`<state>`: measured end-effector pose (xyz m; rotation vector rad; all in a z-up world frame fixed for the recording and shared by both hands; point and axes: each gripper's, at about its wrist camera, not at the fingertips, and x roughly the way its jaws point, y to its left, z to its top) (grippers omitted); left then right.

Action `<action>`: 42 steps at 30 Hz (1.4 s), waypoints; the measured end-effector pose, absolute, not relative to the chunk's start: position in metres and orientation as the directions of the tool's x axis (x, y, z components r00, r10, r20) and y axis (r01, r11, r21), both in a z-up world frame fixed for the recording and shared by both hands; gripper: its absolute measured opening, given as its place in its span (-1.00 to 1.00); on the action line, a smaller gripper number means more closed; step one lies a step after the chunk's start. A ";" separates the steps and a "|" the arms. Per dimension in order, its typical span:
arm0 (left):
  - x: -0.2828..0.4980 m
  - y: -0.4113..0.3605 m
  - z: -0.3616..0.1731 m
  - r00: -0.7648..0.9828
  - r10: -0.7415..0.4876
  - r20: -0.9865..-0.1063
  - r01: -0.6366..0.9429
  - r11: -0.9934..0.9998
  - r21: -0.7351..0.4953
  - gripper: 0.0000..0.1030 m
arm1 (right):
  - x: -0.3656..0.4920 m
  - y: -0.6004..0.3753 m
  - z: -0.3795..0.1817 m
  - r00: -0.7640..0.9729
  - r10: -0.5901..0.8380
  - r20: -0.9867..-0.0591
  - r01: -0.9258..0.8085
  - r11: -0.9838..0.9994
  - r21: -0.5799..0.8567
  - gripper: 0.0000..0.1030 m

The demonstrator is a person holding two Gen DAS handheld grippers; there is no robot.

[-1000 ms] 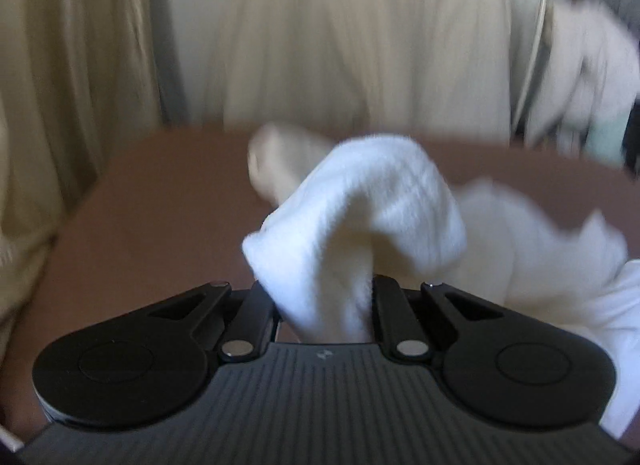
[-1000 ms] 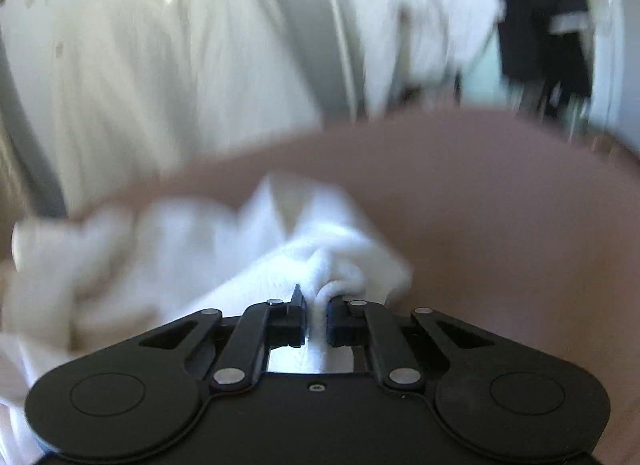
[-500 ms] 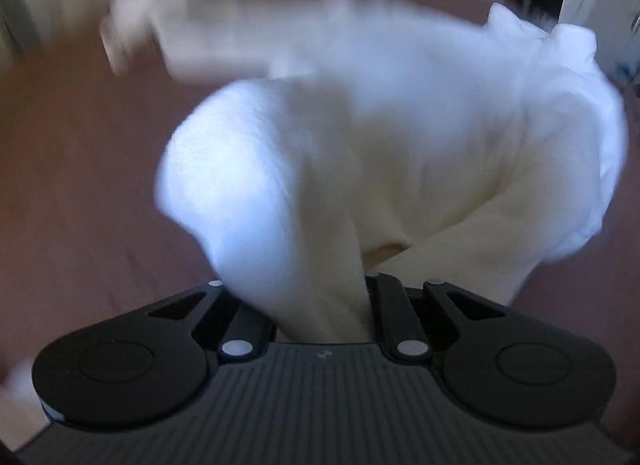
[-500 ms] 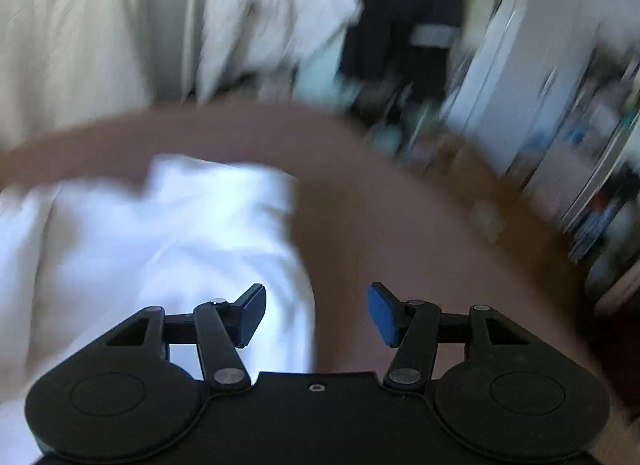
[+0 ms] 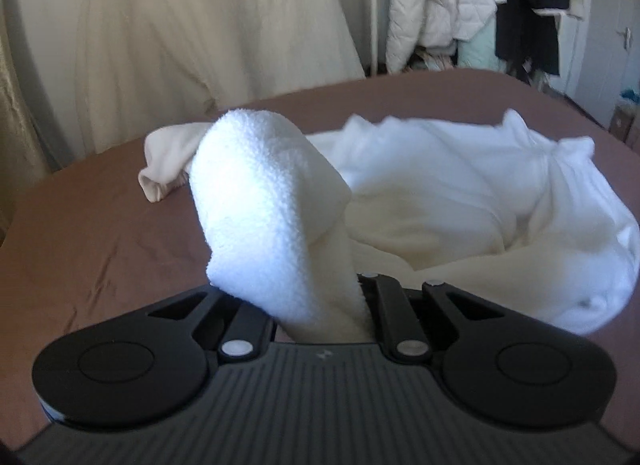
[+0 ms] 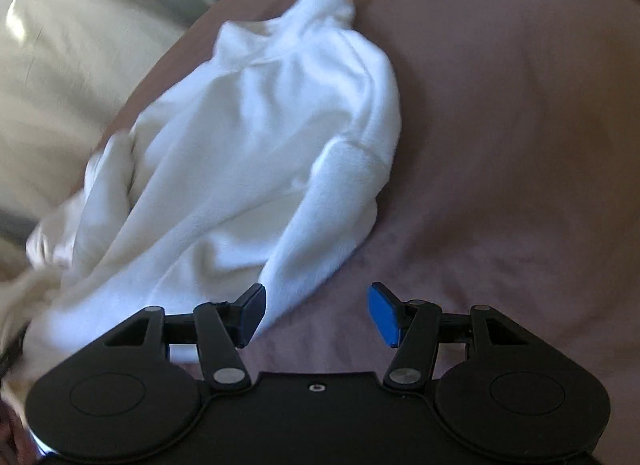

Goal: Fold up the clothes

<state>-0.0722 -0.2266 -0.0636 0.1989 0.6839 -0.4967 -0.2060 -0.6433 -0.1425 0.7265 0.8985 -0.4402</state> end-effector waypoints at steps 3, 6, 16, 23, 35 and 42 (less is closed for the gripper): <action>-0.062 -0.220 -0.061 0.664 -0.389 -0.639 0.484 0.875 -0.030 -0.82 | -0.195 -0.640 -0.145 0.574 -0.069 -0.816 0.619 0.688 0.378 0.21; -0.061 -0.215 -0.057 0.675 -0.406 -0.617 0.489 0.871 -0.037 -0.82 | -0.183 -0.637 -0.147 0.588 -0.088 -0.804 0.615 0.693 0.375 -0.85; -0.093 -0.207 -0.002 0.700 -0.526 -0.483 0.518 0.840 -0.162 -0.83 | -0.187 -0.612 -0.070 0.568 -0.473 -0.674 0.583 0.809 -0.077 -0.92; -0.121 -0.247 -0.043 0.580 -0.413 -0.702 0.577 0.817 -0.004 -0.81 | -0.198 -0.630 -0.061 0.437 -0.633 -0.639 0.605 0.733 -0.312 -0.62; -0.104 -0.264 -0.061 0.738 -0.301 -0.604 0.514 0.831 0.214 -0.80 | -0.247 -0.617 -0.112 0.440 -0.040 -0.897 0.685 0.660 0.307 0.19; -0.090 -0.254 -0.058 0.720 -0.322 -0.615 0.504 0.852 0.143 -0.80 | -0.242 -0.617 -0.181 0.413 0.111 -0.904 0.773 0.482 0.413 0.21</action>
